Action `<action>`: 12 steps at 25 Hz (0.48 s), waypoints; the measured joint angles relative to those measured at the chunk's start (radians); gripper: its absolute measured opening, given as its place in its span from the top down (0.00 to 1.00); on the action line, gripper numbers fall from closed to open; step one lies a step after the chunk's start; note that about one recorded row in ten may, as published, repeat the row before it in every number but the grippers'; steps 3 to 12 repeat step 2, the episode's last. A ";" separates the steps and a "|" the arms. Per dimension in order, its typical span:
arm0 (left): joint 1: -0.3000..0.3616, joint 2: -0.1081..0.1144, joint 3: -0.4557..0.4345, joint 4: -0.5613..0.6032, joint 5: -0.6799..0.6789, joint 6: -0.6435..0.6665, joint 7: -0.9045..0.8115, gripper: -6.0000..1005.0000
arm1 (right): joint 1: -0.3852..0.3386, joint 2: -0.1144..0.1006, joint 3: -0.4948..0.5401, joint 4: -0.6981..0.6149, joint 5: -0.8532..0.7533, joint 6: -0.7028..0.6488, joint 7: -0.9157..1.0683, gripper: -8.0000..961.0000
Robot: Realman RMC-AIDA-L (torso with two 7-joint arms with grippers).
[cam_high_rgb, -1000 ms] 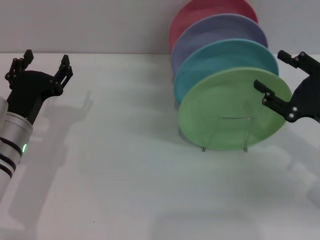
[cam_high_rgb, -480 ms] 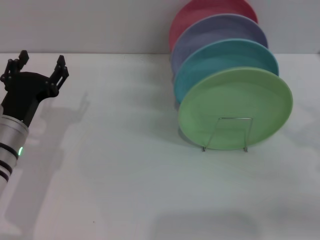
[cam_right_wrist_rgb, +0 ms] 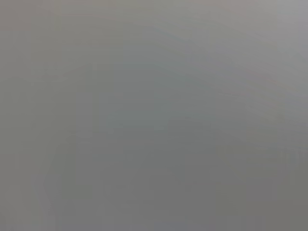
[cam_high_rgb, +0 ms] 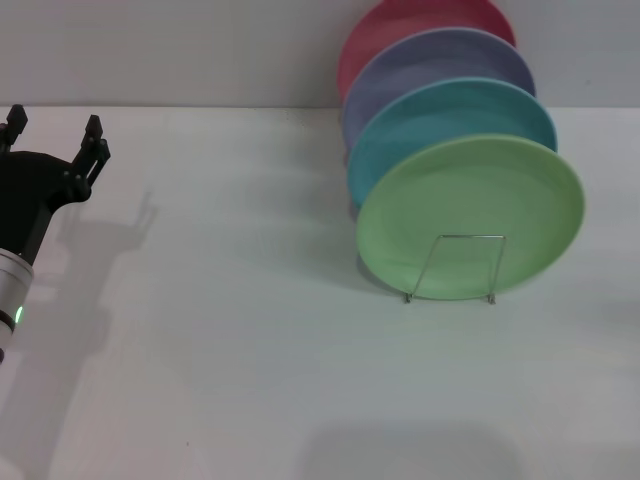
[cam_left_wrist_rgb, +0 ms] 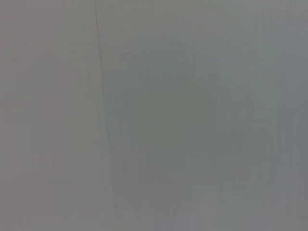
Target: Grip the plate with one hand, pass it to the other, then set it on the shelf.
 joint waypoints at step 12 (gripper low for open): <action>-0.011 0.000 0.000 0.024 0.000 0.020 0.000 0.17 | -0.002 0.000 -0.002 -0.006 0.001 -0.034 0.012 0.19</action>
